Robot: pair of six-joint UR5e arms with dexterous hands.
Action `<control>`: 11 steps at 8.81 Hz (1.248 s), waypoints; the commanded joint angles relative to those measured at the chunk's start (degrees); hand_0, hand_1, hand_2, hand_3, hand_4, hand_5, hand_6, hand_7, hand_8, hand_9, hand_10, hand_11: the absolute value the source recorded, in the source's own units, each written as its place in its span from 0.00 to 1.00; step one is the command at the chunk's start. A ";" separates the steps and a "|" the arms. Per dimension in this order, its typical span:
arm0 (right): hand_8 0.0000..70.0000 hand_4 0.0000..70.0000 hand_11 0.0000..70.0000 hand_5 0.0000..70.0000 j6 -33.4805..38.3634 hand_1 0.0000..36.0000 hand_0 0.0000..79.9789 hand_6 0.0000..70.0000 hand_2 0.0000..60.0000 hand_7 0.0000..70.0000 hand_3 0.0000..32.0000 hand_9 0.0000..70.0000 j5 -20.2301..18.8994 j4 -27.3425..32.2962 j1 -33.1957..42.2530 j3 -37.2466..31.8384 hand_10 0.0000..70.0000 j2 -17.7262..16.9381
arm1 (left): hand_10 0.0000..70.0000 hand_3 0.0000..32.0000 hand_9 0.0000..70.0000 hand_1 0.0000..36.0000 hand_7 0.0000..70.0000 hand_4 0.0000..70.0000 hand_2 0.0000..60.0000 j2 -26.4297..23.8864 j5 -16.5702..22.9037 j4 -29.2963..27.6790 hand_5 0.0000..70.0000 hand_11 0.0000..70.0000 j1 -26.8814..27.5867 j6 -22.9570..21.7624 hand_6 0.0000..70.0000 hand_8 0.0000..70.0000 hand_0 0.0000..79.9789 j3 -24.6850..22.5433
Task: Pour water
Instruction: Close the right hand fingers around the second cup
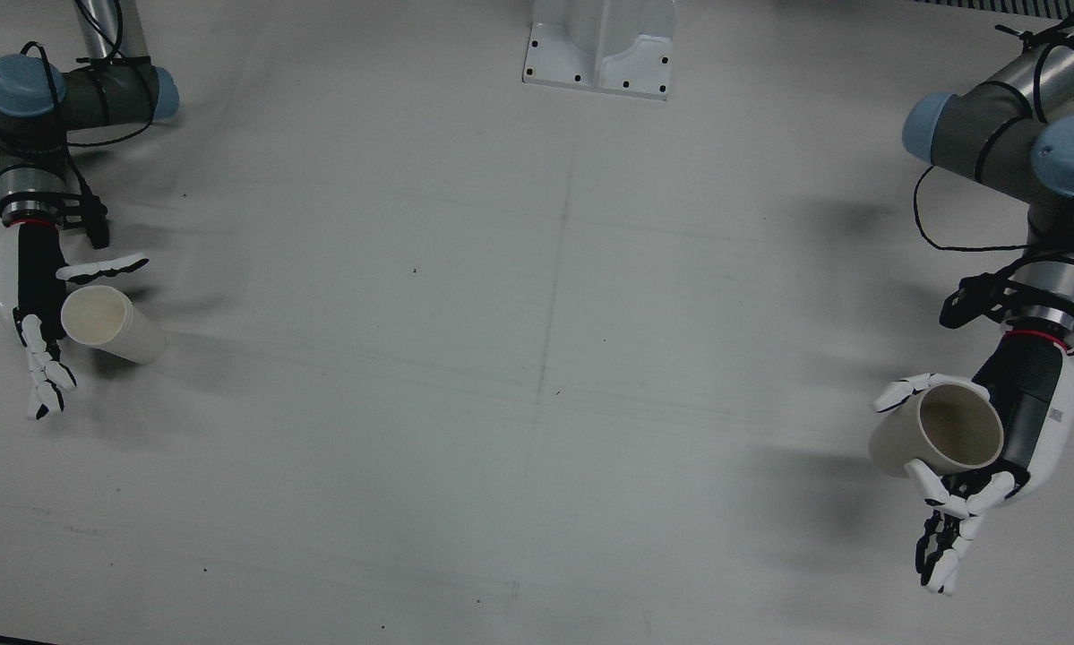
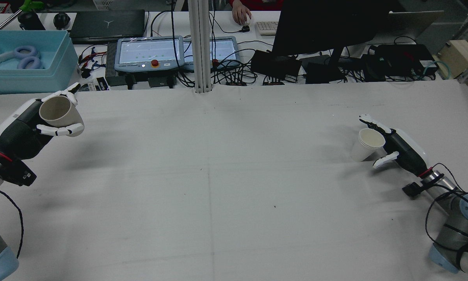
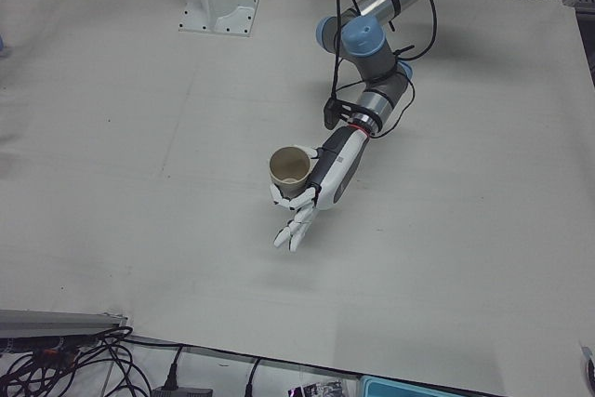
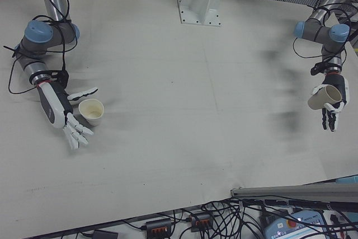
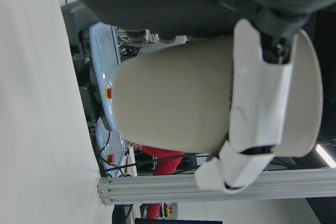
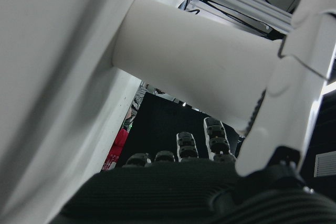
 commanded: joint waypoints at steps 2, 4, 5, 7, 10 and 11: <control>0.00 0.16 0.00 0.21 -0.87 0.44 0.68 0.06 0.00 0.19 0.00 0.02 3.45 -0.18 -1.81 0.61 0.00 0.00 | 0.00 0.00 0.00 1.00 0.11 0.45 1.00 0.00 0.35 -0.09 1.00 0.06 -0.54 0.00 0.07 0.00 0.79 -0.17; 0.00 0.16 0.00 0.21 -0.61 0.43 0.68 0.06 0.00 0.19 0.00 0.02 3.55 -1.59 -1.90 0.97 0.00 0.08 | 0.01 0.00 0.00 1.00 0.11 0.46 1.00 0.00 0.44 -0.18 1.00 0.06 -0.62 0.00 0.08 0.00 0.79 -0.16; 0.00 0.16 0.00 0.21 -0.78 0.43 0.68 0.06 0.00 0.19 0.00 0.02 3.55 -1.85 -1.82 1.67 0.00 0.09 | 0.01 0.00 0.00 1.00 0.11 0.46 1.00 0.00 0.44 -0.27 1.00 0.06 -1.15 0.00 0.08 0.00 0.79 0.01; 0.00 0.17 0.00 0.22 -0.52 0.43 0.68 0.07 0.00 0.20 0.00 0.02 3.55 -4.30 -1.56 4.29 0.00 0.00 | 0.01 0.00 0.00 1.00 0.11 0.46 1.00 0.00 0.44 -0.44 1.00 0.06 -1.24 0.09 0.08 0.00 0.78 0.19; 0.00 0.15 0.00 0.21 -0.17 0.42 0.67 0.06 0.00 0.19 0.00 0.02 3.64 -6.95 -1.46 6.77 0.00 -1.41 | 0.01 0.00 0.00 1.00 0.11 0.46 1.00 0.00 0.70 -0.53 1.00 0.06 -1.59 0.09 0.08 0.00 0.78 0.27; 0.00 0.14 0.00 0.20 -0.17 0.41 0.67 0.06 0.00 0.18 0.00 0.02 3.64 -6.95 -1.46 6.77 0.00 -1.76 | 0.01 0.00 0.00 1.00 0.12 0.46 1.00 0.00 1.40 -0.53 1.00 0.06 -1.94 0.09 0.08 0.00 0.78 0.28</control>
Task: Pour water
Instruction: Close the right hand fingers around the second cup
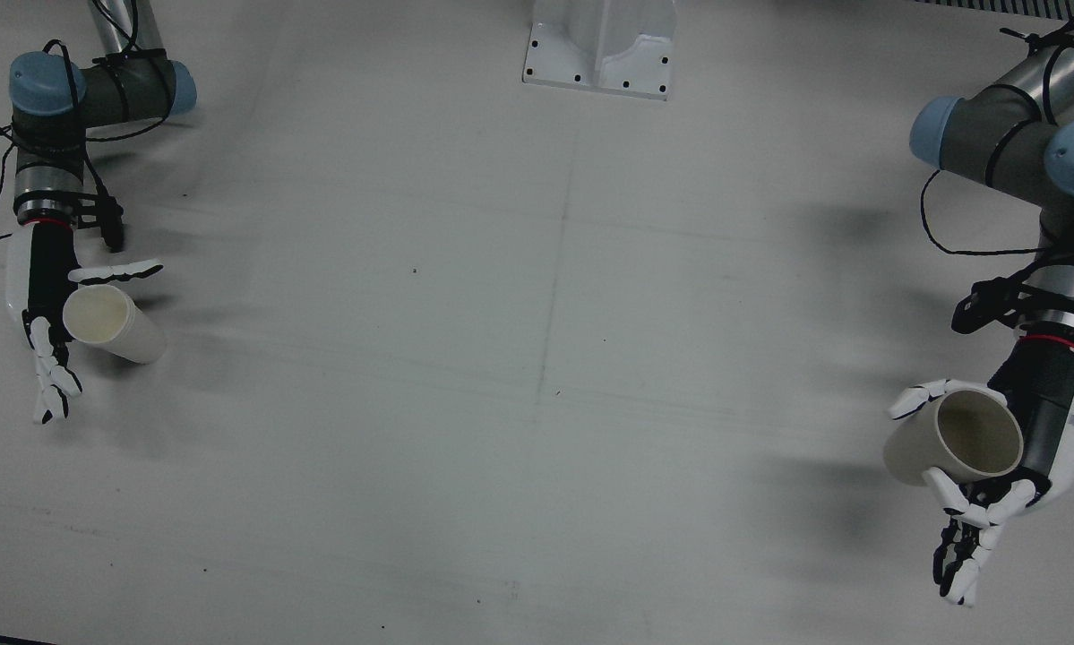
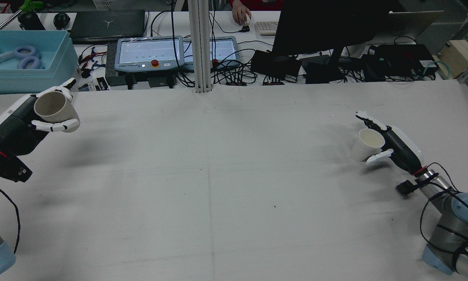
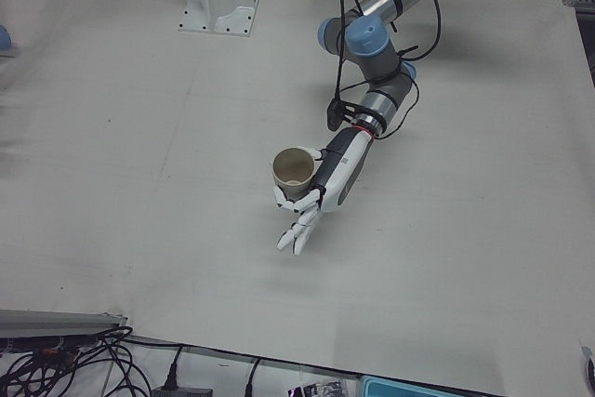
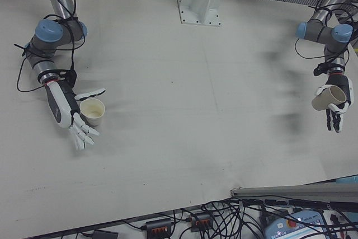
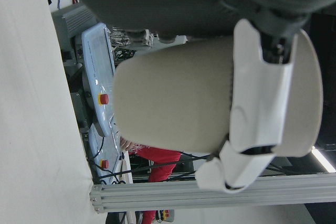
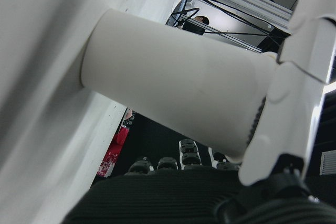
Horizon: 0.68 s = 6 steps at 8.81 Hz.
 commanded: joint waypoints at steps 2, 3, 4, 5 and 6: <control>0.00 0.14 0.00 0.20 0.02 0.43 0.68 0.06 0.00 0.18 0.00 0.02 0.01 -0.62 0.04 0.25 0.00 -1.40 | 0.01 0.00 0.00 1.00 0.12 0.47 1.00 0.00 0.97 -0.04 1.00 0.06 -0.92 0.01 0.08 0.01 0.79 0.14; 0.00 0.14 0.00 0.20 0.19 0.42 0.67 0.06 0.00 0.18 0.00 0.02 0.01 -0.62 0.13 0.25 0.00 -1.58 | 0.01 0.00 0.00 1.00 0.12 0.47 1.00 -0.09 0.97 -0.04 1.00 0.07 -0.92 0.01 0.09 0.01 0.79 0.05; 0.00 0.13 0.00 0.20 0.28 0.42 0.67 0.06 0.00 0.18 0.00 0.01 0.01 -0.62 0.57 0.33 0.00 -1.58 | 0.01 0.00 0.00 1.00 0.12 0.47 1.00 -0.09 0.97 -0.04 1.00 0.06 -0.92 0.01 0.09 0.01 0.79 0.05; 0.00 0.14 0.00 0.21 0.19 0.43 0.68 0.06 0.00 0.18 0.00 0.02 0.01 -0.71 0.74 0.33 0.00 -1.58 | 0.01 0.00 0.00 1.00 0.12 0.47 1.00 -0.09 0.97 -0.04 1.00 0.06 -0.92 0.01 0.09 0.00 0.79 0.05; 0.00 0.16 0.00 0.21 0.11 0.44 0.68 0.07 0.00 0.19 0.00 0.02 -0.08 -0.80 0.75 0.16 0.00 -1.58 | 0.01 0.00 0.00 1.00 0.12 0.47 1.00 -0.09 0.97 0.05 1.00 0.06 -0.92 0.01 0.09 0.01 0.79 0.05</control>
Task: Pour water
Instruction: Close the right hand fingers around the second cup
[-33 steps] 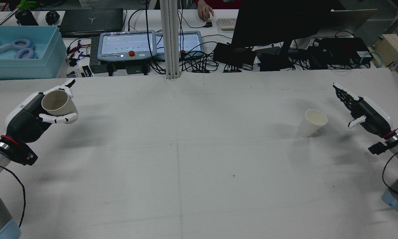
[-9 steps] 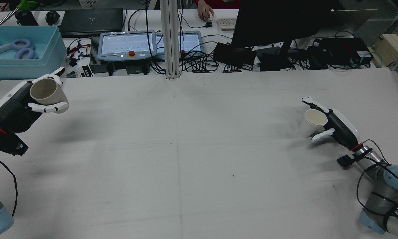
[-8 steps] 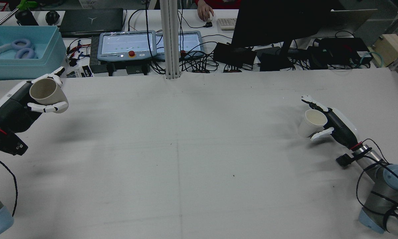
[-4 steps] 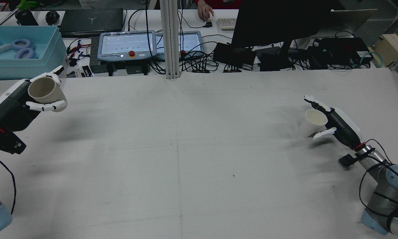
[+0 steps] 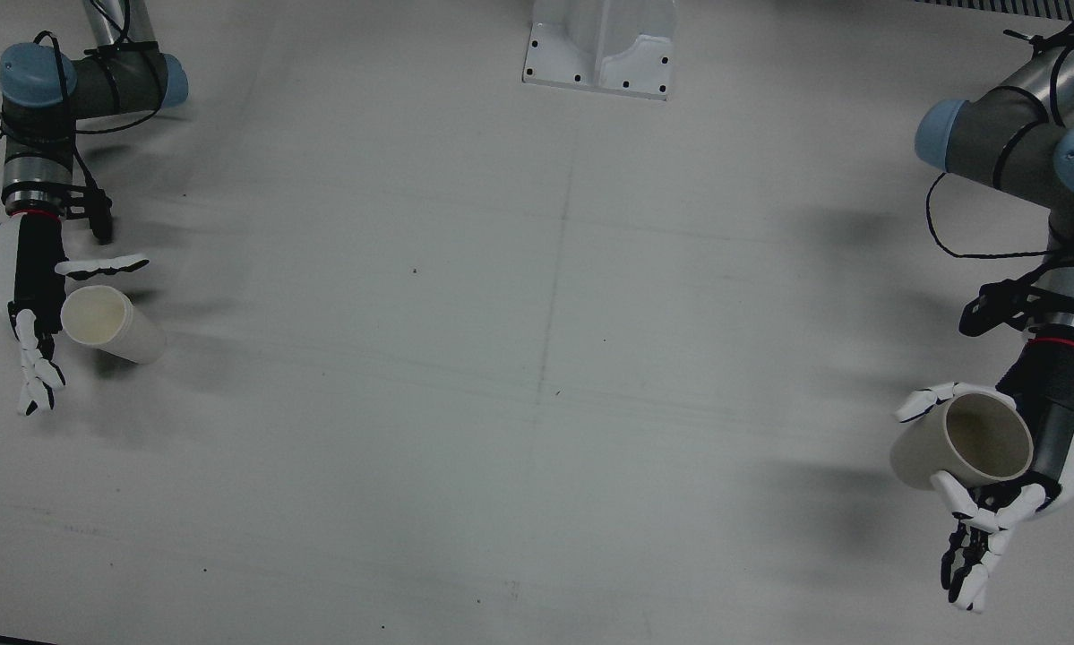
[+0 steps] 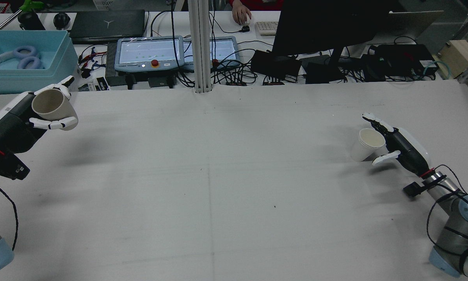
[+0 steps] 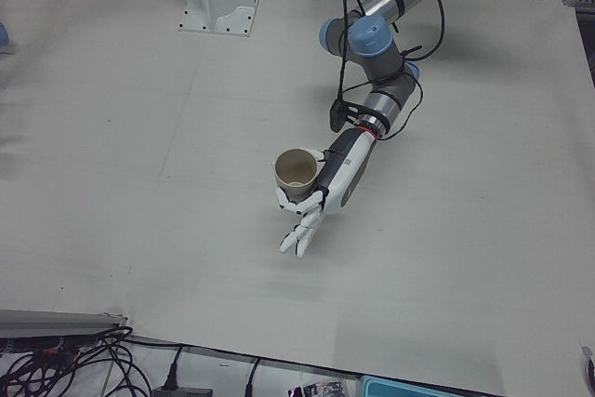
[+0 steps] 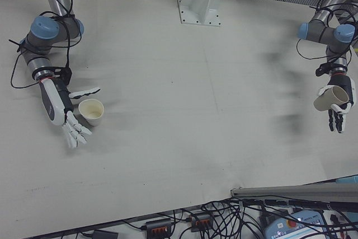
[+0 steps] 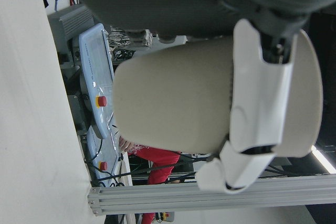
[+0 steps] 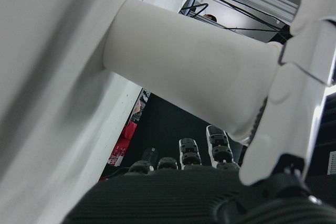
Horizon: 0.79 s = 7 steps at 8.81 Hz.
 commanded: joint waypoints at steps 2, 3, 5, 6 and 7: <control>0.00 0.18 0.00 0.22 -0.10 0.46 0.69 0.09 0.00 0.20 0.00 0.02 -0.09 -1.11 0.60 -0.24 0.00 0.04 | 0.01 0.00 0.00 1.00 0.12 0.47 1.00 -0.01 0.01 0.09 1.00 0.06 -0.02 0.00 0.09 0.01 0.80 -0.01; 0.00 0.18 0.00 0.22 -0.10 0.46 0.69 0.09 0.00 0.21 0.00 0.02 -0.09 -1.99 0.61 -0.15 0.00 0.13 | 0.01 0.00 0.00 1.00 0.12 0.47 1.00 -0.01 0.01 0.09 1.00 0.06 -0.02 0.00 0.09 0.00 0.80 0.08; 0.00 0.17 0.00 0.22 -0.18 0.45 0.68 0.08 0.00 0.19 0.00 0.02 -0.09 -2.26 0.61 -0.15 0.00 0.57 | 0.01 0.00 0.00 1.00 0.12 0.47 1.00 -0.01 0.01 0.00 1.00 0.06 -0.02 0.00 0.09 0.01 0.79 0.08; 0.00 0.18 0.00 0.22 -0.19 0.46 0.68 0.09 0.00 0.20 0.00 0.02 -0.09 -3.13 0.43 -0.06 0.00 0.74 | 0.01 0.00 0.00 1.00 0.12 0.47 1.00 -0.01 0.01 0.00 1.00 0.06 -0.02 0.00 0.09 0.01 0.79 0.08; 0.00 0.18 0.00 0.22 -0.19 0.46 0.69 0.09 0.00 0.20 0.00 0.02 -0.09 -3.31 0.26 0.02 0.00 0.74 | 0.01 0.00 0.00 1.00 0.12 0.47 1.00 -0.01 0.01 0.00 1.00 0.06 -0.02 0.00 0.09 0.01 0.79 0.08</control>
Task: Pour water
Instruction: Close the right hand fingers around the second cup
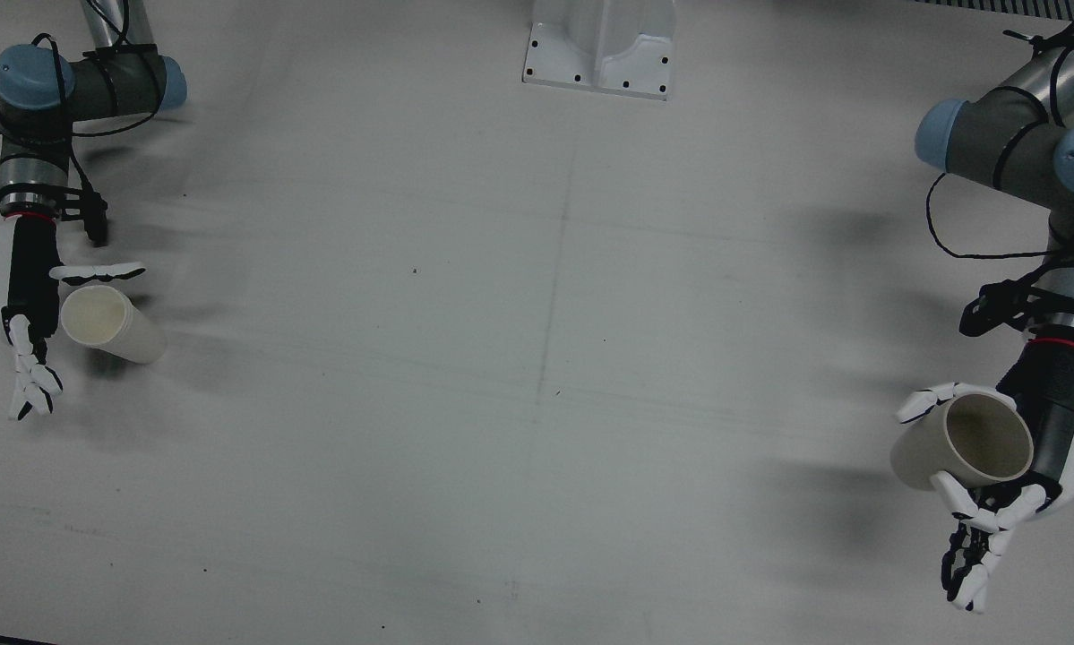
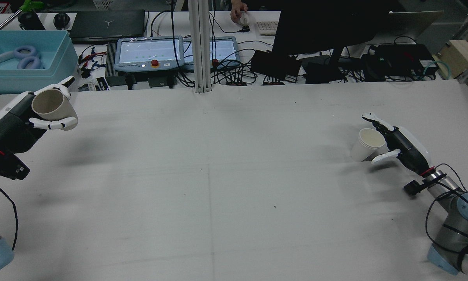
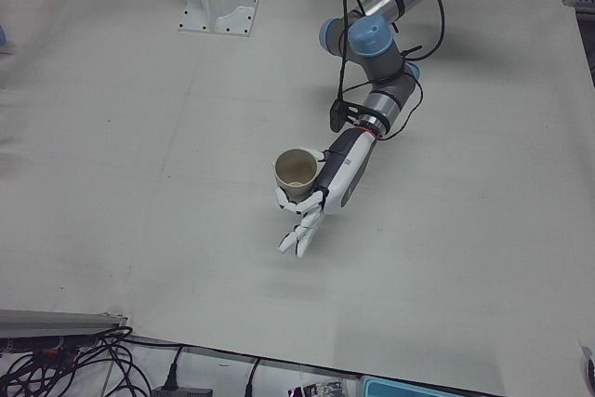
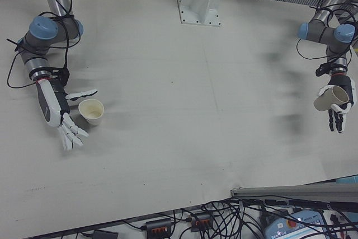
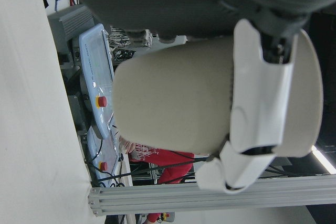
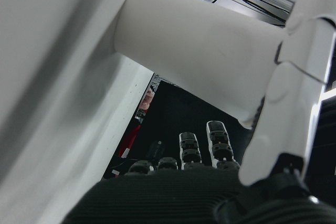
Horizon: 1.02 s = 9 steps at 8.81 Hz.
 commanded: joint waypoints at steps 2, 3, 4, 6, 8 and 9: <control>0.00 0.18 0.00 0.22 -0.46 0.46 0.69 0.09 0.00 0.20 0.00 0.02 0.17 -1.01 -0.56 0.15 0.00 0.48 | 0.01 0.00 0.00 1.00 0.12 0.47 1.00 0.00 0.00 -0.11 1.00 0.07 0.00 0.00 0.09 0.01 0.79 0.01; 0.00 0.18 0.00 0.22 -0.55 0.46 0.69 0.09 0.00 0.21 0.00 0.02 1.22 -1.27 -0.73 0.41 0.00 0.74 | 0.01 0.00 0.00 1.00 0.12 0.46 1.00 0.00 0.00 -0.12 1.00 0.07 -0.09 0.00 0.09 0.01 0.79 0.01; 0.01 0.19 0.00 0.23 -0.47 0.47 0.69 0.10 0.00 0.21 0.00 0.02 1.23 -2.40 -0.73 0.59 0.00 1.27 | 0.01 0.00 0.01 1.00 0.12 0.46 1.00 0.00 0.00 -0.20 1.00 0.07 -0.09 0.00 0.09 0.01 0.79 0.10; 0.00 0.18 0.00 0.22 -0.55 0.47 0.69 0.09 0.00 0.20 0.00 0.02 1.23 -3.03 -0.82 0.24 0.00 1.97 | 0.01 0.00 0.01 1.00 0.12 0.46 1.00 0.00 0.00 -0.29 1.00 0.07 -0.53 0.00 0.09 0.01 0.79 0.10; 0.01 0.19 0.00 0.23 -0.55 0.47 0.69 0.10 0.00 0.21 0.00 0.02 1.23 -4.26 -0.91 0.24 0.00 2.59 | 0.01 0.00 0.01 1.00 0.12 0.46 1.00 0.00 0.00 -0.47 1.00 0.07 -0.53 0.09 0.09 0.01 0.79 0.53; 0.02 0.19 0.00 0.23 -0.47 0.47 0.68 0.12 0.00 0.24 0.00 0.03 1.23 -4.26 -0.91 0.50 0.00 2.59 | 0.01 0.00 0.01 1.00 0.12 0.46 1.00 0.00 0.00 -0.64 1.00 0.07 -0.53 0.09 0.09 0.01 0.79 0.62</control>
